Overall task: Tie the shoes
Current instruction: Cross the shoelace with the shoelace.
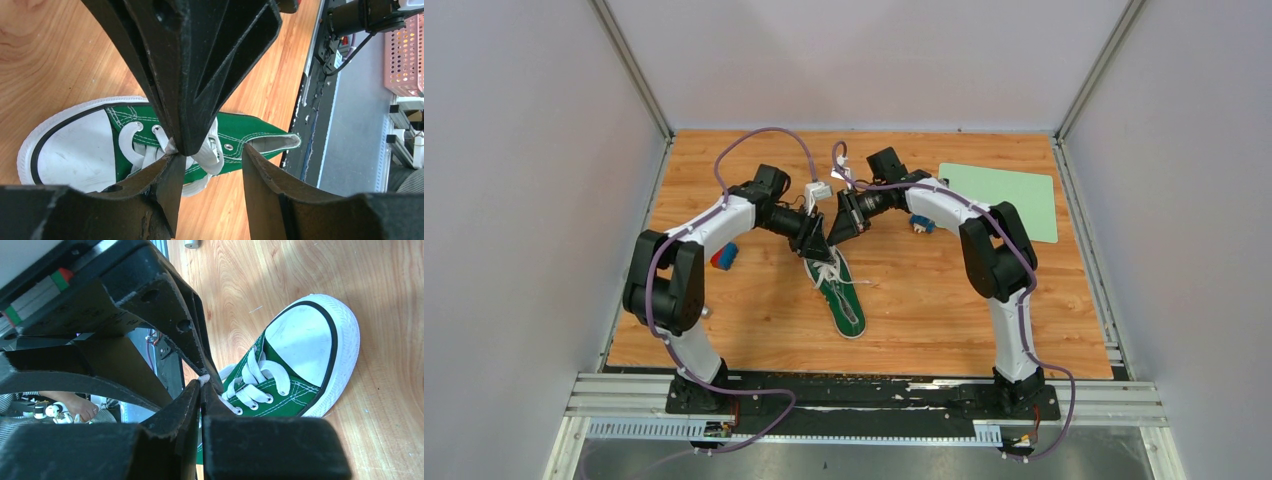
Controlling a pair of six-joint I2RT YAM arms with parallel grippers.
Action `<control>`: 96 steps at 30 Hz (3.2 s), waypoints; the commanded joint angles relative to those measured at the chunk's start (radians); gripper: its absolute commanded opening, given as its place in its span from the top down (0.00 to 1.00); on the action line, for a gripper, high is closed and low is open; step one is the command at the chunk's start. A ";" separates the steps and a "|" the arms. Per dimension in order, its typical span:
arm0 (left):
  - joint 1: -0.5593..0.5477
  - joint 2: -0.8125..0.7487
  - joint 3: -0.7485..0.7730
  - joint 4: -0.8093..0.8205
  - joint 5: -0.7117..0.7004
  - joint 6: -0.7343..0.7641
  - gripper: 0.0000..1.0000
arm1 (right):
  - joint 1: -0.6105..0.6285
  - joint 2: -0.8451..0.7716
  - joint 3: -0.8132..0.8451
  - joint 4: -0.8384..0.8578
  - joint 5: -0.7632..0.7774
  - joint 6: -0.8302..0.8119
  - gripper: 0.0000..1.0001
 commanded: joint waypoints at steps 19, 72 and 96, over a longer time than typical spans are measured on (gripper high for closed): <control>-0.043 0.012 -0.020 -0.015 -0.024 0.149 0.53 | 0.009 -0.048 0.005 0.039 -0.018 0.020 0.97; -0.048 0.026 -0.099 0.157 0.004 -0.168 0.64 | 0.009 -0.053 -0.012 0.041 -0.009 0.019 0.96; -0.049 -0.059 -0.155 0.177 -0.061 0.050 0.97 | -0.106 0.025 -0.059 0.027 0.022 -0.105 0.70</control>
